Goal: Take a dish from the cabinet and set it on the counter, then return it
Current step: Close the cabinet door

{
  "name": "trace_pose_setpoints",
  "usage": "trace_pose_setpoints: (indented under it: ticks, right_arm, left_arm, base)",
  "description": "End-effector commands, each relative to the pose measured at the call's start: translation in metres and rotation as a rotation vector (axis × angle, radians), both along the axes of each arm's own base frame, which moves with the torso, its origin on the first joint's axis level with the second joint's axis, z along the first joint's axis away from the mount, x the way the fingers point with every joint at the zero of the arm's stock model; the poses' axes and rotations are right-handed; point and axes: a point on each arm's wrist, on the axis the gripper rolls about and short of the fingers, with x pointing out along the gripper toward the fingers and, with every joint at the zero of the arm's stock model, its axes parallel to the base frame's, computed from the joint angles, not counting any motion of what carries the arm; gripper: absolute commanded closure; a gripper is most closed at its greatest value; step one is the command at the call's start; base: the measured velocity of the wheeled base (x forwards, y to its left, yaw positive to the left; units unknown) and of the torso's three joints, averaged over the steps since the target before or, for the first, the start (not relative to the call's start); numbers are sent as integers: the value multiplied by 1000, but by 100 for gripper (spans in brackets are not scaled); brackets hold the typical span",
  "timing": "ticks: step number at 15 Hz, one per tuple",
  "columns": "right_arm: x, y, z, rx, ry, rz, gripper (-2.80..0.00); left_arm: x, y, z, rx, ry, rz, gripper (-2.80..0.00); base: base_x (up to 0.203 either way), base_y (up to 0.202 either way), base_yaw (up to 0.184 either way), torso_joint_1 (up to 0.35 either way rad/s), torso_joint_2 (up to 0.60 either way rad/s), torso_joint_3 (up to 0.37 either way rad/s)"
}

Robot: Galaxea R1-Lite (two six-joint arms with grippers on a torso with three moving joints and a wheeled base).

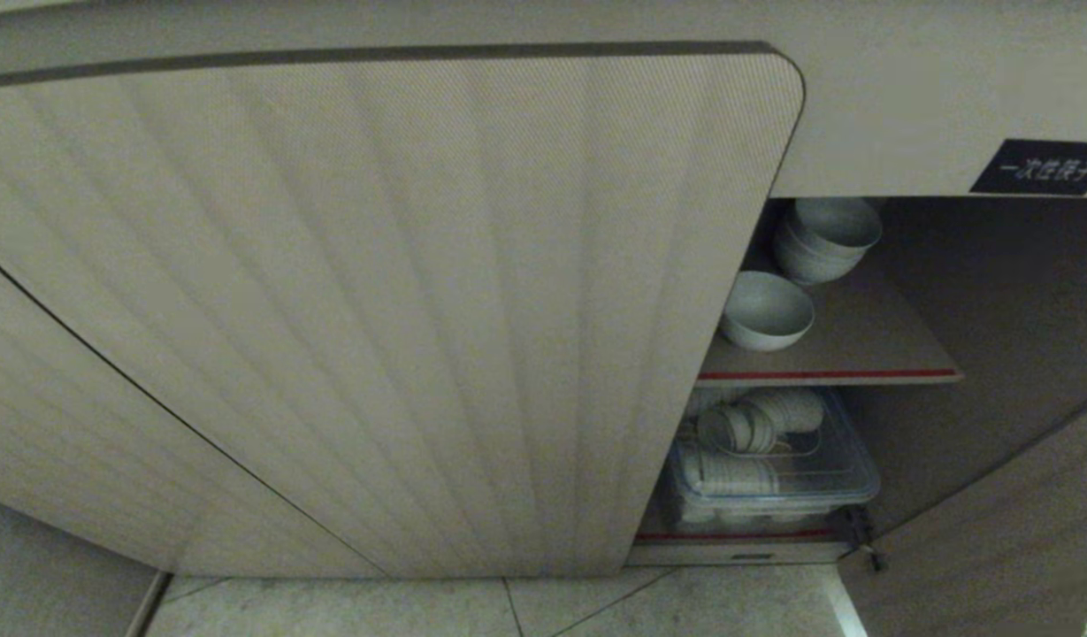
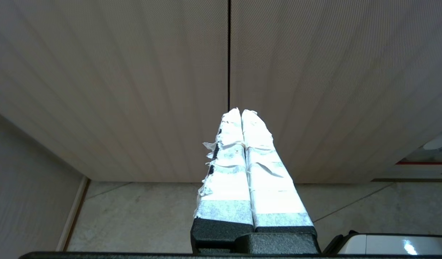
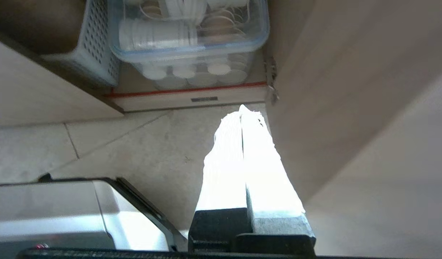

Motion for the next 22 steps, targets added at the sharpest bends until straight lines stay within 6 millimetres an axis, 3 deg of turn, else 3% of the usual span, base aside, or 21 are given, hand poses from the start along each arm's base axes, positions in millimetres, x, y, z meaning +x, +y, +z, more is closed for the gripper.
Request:
trace_pose_setpoints:
  ticks: [1,4,11,17,22]
  right_arm:
    - [-17,2,-5,-19,-78,0,0]
    - [-29,4,-9,-32,-133,41,0]
    - [-32,3,-14,-49,-109,75,0]
    - [-53,3,-19,-64,-351,94,0]
    - [-53,3,-19,-60,-357,91,0]
  left_arm:
    - [0,0,0,-1,-1,1,0]
    - [0,0,0,-1,-1,1,0]
    - [0,0,0,-1,-1,1,0]
    - [0,0,0,-1,-1,1,0]
    - [0,0,0,-1,-1,1,0]
  base:
    - [0,0,0,0,0,0]
    - [0,0,0,0,0,0]
    - [0,0,0,0,0,0]
    - [0,0,0,0,0,0]
    - [0,0,0,0,0,0]
